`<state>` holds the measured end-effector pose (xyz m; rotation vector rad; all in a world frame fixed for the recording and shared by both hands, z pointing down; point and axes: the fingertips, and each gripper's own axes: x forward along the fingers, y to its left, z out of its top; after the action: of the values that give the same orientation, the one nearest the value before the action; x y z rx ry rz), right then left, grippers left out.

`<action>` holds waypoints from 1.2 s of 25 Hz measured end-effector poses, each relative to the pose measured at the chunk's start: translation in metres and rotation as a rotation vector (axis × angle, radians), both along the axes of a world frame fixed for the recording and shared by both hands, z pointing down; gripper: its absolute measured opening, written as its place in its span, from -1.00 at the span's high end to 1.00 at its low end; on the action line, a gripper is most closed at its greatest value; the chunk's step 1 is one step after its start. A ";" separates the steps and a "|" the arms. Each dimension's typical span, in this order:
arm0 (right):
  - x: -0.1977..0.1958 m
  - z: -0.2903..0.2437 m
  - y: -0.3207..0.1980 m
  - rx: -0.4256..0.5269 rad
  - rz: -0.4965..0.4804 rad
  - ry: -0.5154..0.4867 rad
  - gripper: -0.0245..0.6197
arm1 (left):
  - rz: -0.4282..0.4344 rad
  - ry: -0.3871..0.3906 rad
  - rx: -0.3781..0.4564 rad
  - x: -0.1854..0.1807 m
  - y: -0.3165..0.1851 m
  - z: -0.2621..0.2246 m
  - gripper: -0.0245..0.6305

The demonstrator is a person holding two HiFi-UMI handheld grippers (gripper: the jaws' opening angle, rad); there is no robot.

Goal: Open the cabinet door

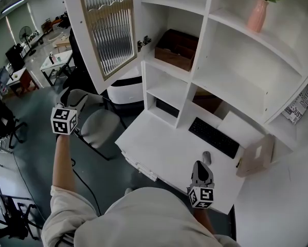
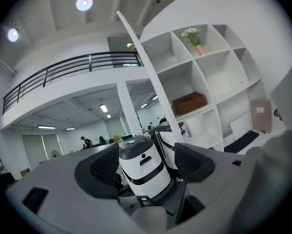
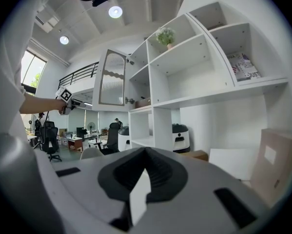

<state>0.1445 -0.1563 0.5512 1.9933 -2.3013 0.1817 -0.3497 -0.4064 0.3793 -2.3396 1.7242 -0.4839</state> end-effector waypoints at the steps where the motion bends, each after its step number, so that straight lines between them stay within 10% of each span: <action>1: -0.001 0.000 0.000 0.001 -0.002 0.001 0.91 | -0.005 0.024 -0.009 -0.001 0.003 0.008 -0.15; 13: -0.003 -0.005 -0.005 0.011 -0.024 0.011 0.91 | -0.064 0.207 -0.068 0.001 0.039 0.074 -0.15; 30: -0.017 -0.016 -0.020 0.032 -0.068 0.024 0.91 | 0.030 0.209 -0.064 0.059 0.088 0.103 0.08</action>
<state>0.1275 -0.1767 0.5354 1.9169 -2.3679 0.1150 -0.2906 -0.3182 0.4827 -2.5370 1.7815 -0.3028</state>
